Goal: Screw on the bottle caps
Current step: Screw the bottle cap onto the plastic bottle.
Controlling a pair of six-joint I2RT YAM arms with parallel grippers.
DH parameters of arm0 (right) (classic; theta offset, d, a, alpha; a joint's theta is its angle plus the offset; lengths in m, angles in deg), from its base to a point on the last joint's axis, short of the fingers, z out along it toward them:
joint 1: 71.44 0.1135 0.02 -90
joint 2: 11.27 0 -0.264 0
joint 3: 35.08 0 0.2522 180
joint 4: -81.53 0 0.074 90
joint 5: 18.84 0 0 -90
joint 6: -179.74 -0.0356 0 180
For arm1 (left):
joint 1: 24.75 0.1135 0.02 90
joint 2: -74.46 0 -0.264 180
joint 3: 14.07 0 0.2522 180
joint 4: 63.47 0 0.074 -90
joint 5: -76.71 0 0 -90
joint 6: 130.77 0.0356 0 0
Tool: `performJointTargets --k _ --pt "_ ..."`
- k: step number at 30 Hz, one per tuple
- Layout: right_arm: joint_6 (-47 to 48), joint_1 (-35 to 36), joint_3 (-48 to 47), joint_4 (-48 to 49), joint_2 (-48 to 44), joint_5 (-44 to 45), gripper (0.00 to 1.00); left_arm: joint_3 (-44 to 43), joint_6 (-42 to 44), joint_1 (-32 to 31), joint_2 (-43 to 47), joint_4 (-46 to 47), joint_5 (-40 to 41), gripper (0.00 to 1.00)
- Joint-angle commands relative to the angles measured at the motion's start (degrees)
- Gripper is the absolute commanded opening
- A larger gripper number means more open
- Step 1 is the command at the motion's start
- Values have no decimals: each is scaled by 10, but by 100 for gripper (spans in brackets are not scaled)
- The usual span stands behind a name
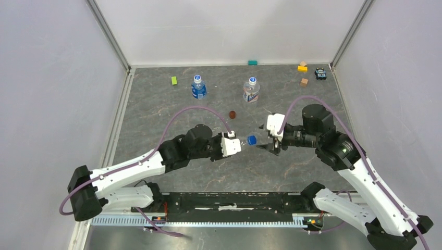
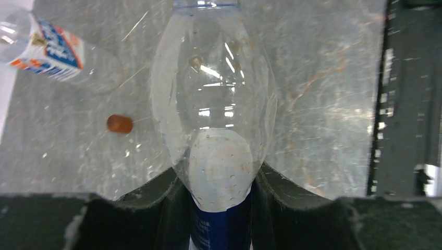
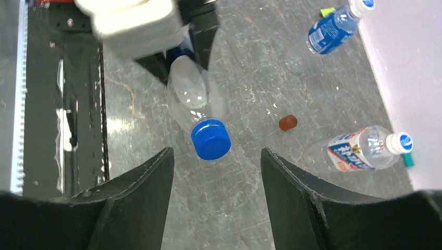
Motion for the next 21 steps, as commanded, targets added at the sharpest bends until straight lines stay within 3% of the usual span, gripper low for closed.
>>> performJointTargets --k 1,10,16,21 --pt "132 0 13 -49 -28 -62 67 -47 -31 22 -1 -57 -155 33" --pt "186 1 10 -73 -9 -148 60 -73 -18 31 -6 -78 -218 33" --pt "195 1 7 -79 0 -160 56 -76 -21 31 -3 -73 -236 33" --pt "198 0 12 -81 4 -161 46 -75 -24 31 3 -68 -239 33"
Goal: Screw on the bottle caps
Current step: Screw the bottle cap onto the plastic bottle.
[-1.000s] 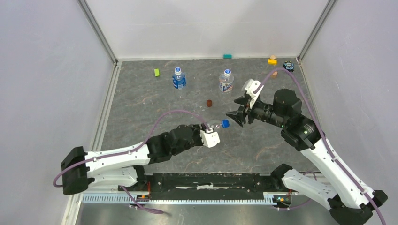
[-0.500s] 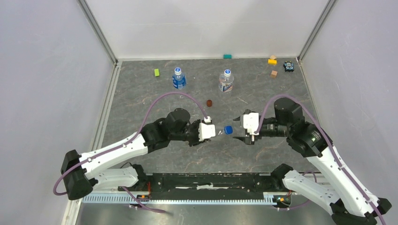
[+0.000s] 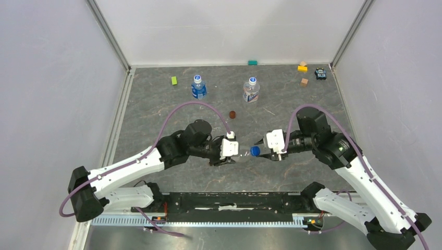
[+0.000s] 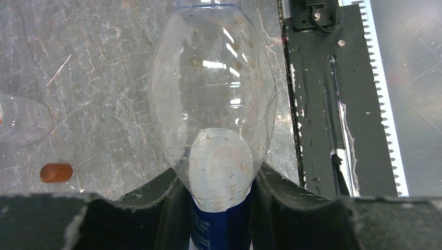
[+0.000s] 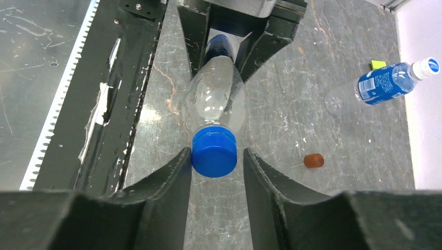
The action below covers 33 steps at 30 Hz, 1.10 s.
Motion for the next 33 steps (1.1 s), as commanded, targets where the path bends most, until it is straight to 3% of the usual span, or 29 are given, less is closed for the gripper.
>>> performJointTargets --k 1,7,9,13,21,28,33 --pt "19 1 -2 0 1 -18 42 -26 -16 3 9 10 -25 33" --pt "-21 0 3 11 17 -16 6 -29 -19 3 12 28 -23 33" --pt "-58 0 9 28 25 -14 1 -28 -22 3 13 41 -6 33" --pt "-210 1 33 102 46 26 0 -13 -33 -2 21 99 50 32" --pt "-581 1 118 263 95 150 0 47 38 -91 26 243 316 32" --pt "-771 -4 194 387 104 197 0 136 179 -229 -2 446 551 31" --pt "-884 -6 278 487 93 200 0 195 337 -299 -70 639 679 29"
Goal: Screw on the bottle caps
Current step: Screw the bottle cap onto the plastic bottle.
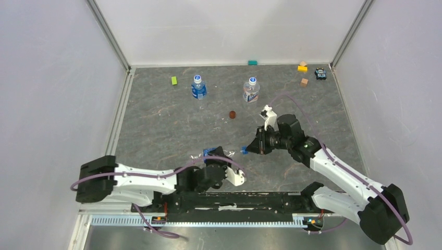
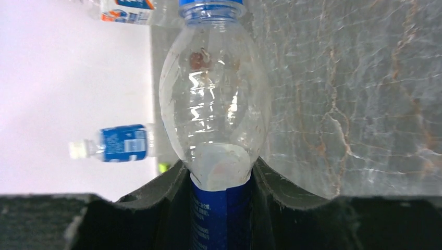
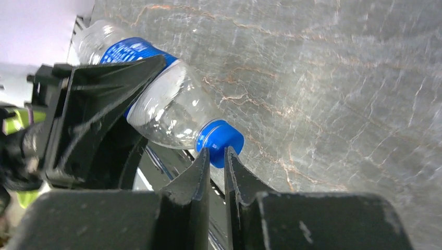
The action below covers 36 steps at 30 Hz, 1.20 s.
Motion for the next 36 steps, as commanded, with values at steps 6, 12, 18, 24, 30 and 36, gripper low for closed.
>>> performJointTargets --k 6,12,18,24,30,36 --pt "-74 -5 17 184 -48 38 0 -5 75 -62 -40 321 54 29" --pt "128 -10 -105 43 -63 43 19 -10 -117 29 38 139 -65 30" --pt "312 -16 -128 -7 -85 -19 38 -13 -218 132 90 63 -227 31" --pt "460 -30 -131 -36 -116 -136 60 -33 -284 213 110 21 -409 32" --pt "583 -34 -159 -113 -125 -191 67 -57 -315 258 128 -7 -553 31" --pt "646 -36 -163 -144 -124 -233 66 -84 -332 284 139 -39 -651 29"
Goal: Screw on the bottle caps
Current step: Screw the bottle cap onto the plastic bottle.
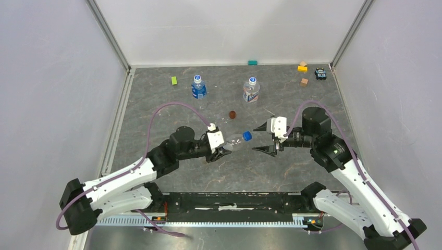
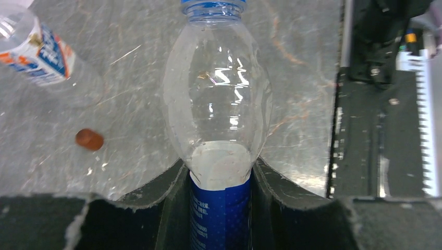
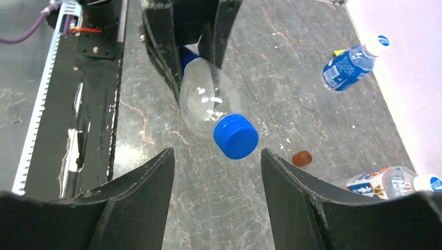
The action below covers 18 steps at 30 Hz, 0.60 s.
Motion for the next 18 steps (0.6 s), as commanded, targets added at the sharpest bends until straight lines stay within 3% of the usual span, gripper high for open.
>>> performJointTargets --k 1,8,18 --pt "88 -3 -33 -43 -3 -61 66 -43 -38 15 16 -23 -119 29" --pt "110 -3 -45 -55 5 -82 66 -66 -39 18 7 -52 -179 29" --pt "127 -3 -58 -75 21 -127 60 -89 -29 19 -13 -64 -197 29"
